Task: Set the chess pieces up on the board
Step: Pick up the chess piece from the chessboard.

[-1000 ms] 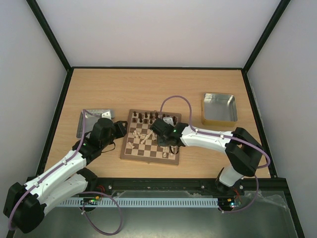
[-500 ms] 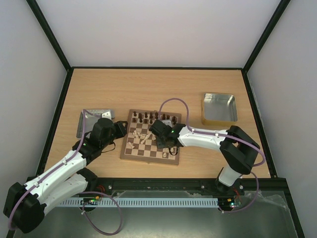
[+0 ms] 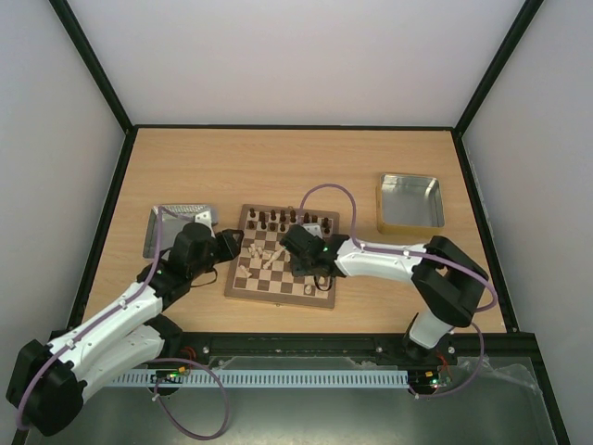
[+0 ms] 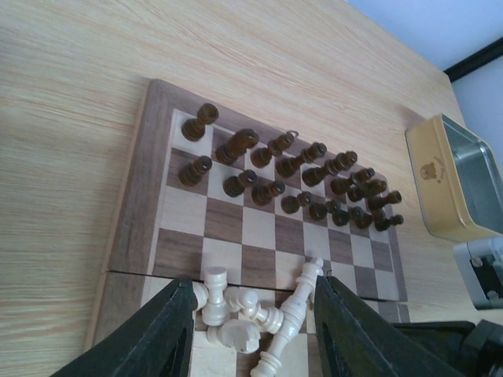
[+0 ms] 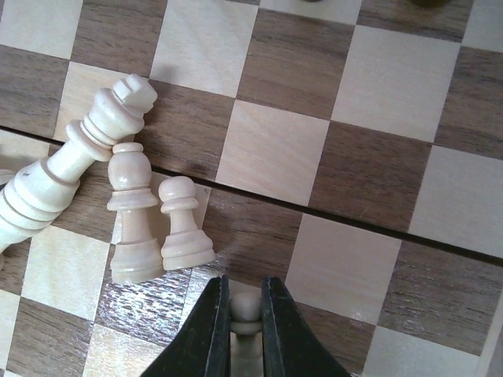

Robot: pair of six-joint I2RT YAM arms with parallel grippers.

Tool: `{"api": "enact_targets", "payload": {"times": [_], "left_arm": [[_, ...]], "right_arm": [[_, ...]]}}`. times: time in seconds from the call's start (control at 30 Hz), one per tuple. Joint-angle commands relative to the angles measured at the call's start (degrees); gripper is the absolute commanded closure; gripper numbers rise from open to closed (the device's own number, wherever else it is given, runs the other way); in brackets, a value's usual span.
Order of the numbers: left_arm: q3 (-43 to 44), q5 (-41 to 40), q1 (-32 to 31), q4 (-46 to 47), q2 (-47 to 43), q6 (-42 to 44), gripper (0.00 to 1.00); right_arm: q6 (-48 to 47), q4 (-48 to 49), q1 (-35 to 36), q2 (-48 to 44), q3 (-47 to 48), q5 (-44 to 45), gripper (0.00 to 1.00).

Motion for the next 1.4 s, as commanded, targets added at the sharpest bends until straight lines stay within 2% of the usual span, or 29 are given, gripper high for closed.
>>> {"api": "enact_targets", "payload": {"times": [0.0,0.47,0.87,1.0,1.2,1.37], "left_arm": [[-2.06,5.33,0.32,4.23,0.28,0.1,0.55],[-8.29,19.09,0.18,17.31,4.44,-4.32,0.53],[-7.53,27.47,-0.25,24.05,10.6,-4.48,0.52],[-7.03,27.88,-0.89,25.19,12.28,-4.79,0.52],[-6.5,29.4,-1.58,27.48,12.76,-5.27,0.51],[-6.72,30.6,-3.81,31.49,13.54,-5.46,0.49]], "right_arm": [[2.54,3.05,-0.78,-2.2,-3.16,1.46,0.94],[9.0,17.15,-3.81,-10.47,-15.03,-0.44,0.94],[8.09,21.87,-4.28,-16.32,-17.66,2.27,0.94],[7.51,22.21,-4.42,-18.54,-18.35,3.91,0.94],[6.6,27.49,-4.36,-21.66,-18.02,-1.73,0.94],[13.6,37.55,-4.43,-22.6,-17.61,-9.63,0.94]]}}
